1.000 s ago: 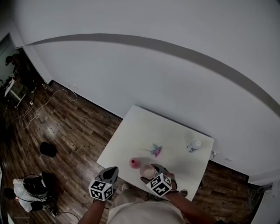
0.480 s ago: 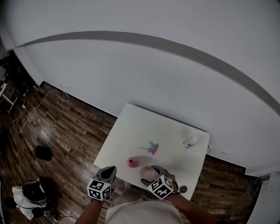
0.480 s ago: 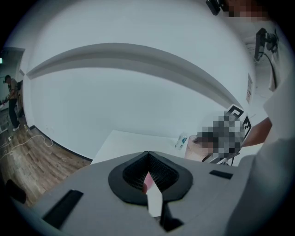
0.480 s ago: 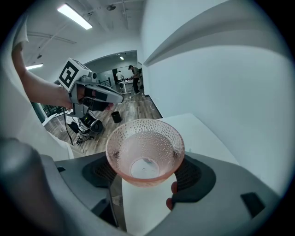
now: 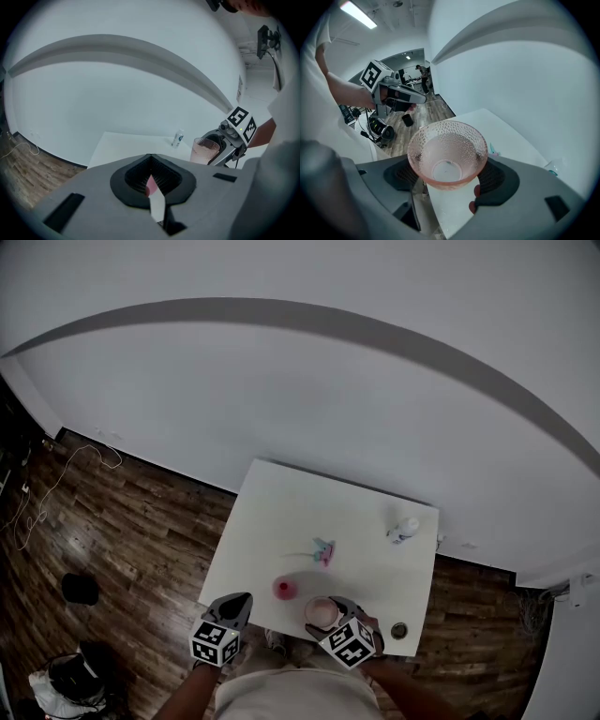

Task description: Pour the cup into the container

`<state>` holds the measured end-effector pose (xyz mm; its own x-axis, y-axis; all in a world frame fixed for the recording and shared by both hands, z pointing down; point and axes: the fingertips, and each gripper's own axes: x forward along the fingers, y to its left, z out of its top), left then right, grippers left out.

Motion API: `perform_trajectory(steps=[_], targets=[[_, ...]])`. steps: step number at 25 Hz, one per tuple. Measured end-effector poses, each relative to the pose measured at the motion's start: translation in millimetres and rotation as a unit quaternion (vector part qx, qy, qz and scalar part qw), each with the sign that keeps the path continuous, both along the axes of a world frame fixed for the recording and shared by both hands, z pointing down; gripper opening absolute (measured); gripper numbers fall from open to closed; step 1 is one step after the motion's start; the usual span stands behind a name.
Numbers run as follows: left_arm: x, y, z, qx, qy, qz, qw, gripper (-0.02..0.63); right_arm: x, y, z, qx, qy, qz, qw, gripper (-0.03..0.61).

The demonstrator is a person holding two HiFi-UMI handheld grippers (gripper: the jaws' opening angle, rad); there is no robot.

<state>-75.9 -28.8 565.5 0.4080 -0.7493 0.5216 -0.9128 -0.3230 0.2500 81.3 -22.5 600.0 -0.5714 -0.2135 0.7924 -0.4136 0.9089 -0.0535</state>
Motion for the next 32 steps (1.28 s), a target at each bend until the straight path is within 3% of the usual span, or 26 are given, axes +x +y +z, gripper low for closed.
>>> perform_trajectory(steps=[12, 32], targets=[[-21.3, -21.7, 20.5, -0.007, 0.015, 0.064, 0.9978, 0.011, -29.1, -4.0, 12.0, -0.006, 0.016, 0.054, 0.998, 0.364], [-33.7, -23.3, 38.8, -0.01, 0.044, 0.056, 0.9974, 0.011, -48.7, 6.1, 35.7, -0.052, 0.063, 0.023, 0.996, 0.364]])
